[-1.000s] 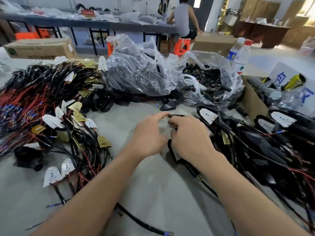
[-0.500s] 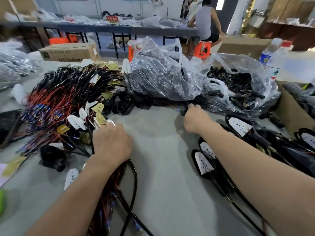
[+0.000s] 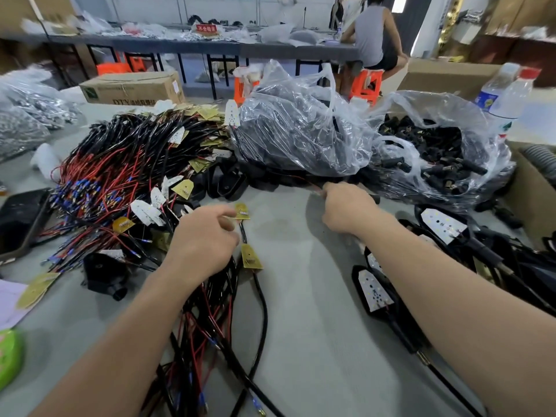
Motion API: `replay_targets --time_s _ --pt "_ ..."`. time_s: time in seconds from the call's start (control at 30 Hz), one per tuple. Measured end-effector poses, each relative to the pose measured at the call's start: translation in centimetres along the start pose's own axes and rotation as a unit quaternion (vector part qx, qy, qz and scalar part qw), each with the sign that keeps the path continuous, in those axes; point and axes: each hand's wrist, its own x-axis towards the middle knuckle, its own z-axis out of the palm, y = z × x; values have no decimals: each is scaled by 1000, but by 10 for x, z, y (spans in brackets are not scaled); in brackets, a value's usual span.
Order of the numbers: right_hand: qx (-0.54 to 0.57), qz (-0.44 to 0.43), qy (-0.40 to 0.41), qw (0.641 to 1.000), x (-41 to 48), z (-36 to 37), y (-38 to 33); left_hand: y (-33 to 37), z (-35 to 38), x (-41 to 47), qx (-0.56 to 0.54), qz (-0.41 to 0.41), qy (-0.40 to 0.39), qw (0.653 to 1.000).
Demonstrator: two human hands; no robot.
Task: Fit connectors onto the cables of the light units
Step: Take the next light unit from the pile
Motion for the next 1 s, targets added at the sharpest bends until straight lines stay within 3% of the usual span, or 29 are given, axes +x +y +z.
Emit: replay_targets --time_s 0.1,0.23,0.37,0.47,0.53,0.67,0.73,0.77,0.83,0.87,0.93,1.0 --pt "-13 -17 -24 999 -15 -3 -15 14 6 -7 200 -3 -8 980" --pt "53 -61 -29 996 -47 -2 -45 27 19 -9 232 31 -52 971" --pt "167 -56 -40 984 -88 9 -65 34 15 -5 63 -5 -23 998" --pt "310 -24 -55 949 -117 16 -71 46 13 1 -188 -20 -32 982" --pt "417 12 -6 909 -126 17 -71 57 17 4 -303 -38 -48 951" --pt "568 64 69 818 -127 13 -61 81 35 6 -413 -65 -96 903" --pt "662 117 105 733 -121 10 -49 90 44 10 -478 -85 -129 864" --pt "719 150 110 670 -118 9 -42 92 50 13 -479 -81 -128 865" --pt "820 188 83 535 -114 5 -29 91 62 26 -371 -30 -97 923" --pt "840 190 66 504 -113 5 -24 91 66 31 -293 2 -88 952" --pt "843 173 39 508 -114 9 -20 94 72 42 -147 54 -83 984" --pt "842 148 26 518 -115 12 -21 100 76 53 -13 104 -38 994"
